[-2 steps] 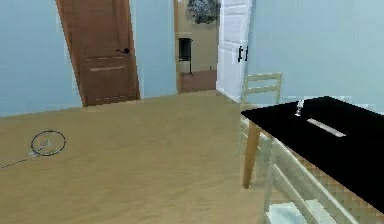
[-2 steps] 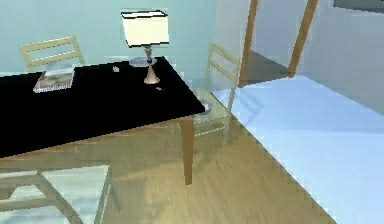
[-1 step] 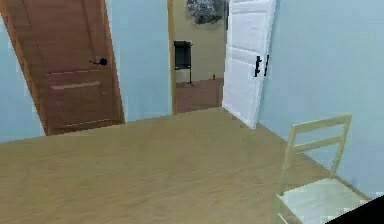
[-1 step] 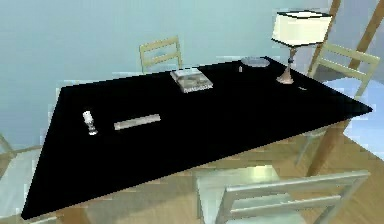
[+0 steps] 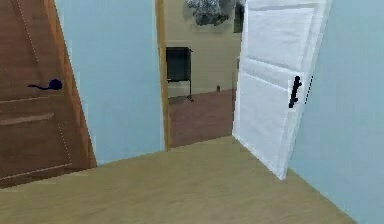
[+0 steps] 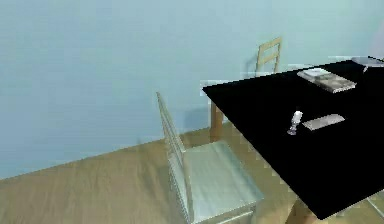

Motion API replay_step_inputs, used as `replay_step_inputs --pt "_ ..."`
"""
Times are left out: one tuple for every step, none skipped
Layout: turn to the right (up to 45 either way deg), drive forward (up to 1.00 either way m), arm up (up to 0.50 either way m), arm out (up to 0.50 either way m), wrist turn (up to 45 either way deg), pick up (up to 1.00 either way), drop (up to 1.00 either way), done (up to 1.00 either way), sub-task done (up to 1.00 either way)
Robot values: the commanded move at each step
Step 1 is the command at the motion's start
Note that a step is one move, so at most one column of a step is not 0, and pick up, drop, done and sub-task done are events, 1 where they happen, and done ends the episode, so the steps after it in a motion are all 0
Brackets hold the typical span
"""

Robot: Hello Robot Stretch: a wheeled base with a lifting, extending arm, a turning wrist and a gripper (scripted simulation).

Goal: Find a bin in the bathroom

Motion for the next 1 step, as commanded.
replay_step_inputs --pt "0.0 1.0 0.0 0.0 0.0 0.0 0.0 0.0 0.0"
